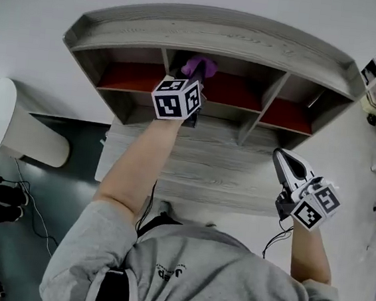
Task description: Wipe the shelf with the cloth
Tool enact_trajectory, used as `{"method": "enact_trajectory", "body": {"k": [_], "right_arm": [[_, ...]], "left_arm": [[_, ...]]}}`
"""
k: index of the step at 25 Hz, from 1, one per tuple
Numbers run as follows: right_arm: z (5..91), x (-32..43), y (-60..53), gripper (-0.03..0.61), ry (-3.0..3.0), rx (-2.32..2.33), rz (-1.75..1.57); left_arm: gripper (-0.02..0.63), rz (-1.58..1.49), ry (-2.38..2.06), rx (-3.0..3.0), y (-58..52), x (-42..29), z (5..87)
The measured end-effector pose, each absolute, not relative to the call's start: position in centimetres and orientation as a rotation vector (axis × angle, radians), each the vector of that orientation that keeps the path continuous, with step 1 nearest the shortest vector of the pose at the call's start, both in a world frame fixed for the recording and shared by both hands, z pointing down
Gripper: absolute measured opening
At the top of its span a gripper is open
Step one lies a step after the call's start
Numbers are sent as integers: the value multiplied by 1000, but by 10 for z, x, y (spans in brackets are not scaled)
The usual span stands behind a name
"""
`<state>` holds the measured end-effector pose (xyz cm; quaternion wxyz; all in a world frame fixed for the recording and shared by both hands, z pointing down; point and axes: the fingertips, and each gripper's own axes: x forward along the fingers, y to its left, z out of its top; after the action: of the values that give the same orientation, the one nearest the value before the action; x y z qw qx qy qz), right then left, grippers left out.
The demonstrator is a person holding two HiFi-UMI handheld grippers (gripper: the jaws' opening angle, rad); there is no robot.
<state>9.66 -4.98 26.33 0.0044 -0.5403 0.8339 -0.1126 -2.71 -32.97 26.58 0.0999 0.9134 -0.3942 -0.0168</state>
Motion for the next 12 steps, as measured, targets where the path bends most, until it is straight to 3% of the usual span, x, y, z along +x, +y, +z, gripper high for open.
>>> {"method": "enact_trajectory", "body": {"k": [12], "right_arm": [[271,45,-126,21,2710,-1524,-446]], "left_arm": [[81,-367,-1550,2634,-353,-53,222]]}}
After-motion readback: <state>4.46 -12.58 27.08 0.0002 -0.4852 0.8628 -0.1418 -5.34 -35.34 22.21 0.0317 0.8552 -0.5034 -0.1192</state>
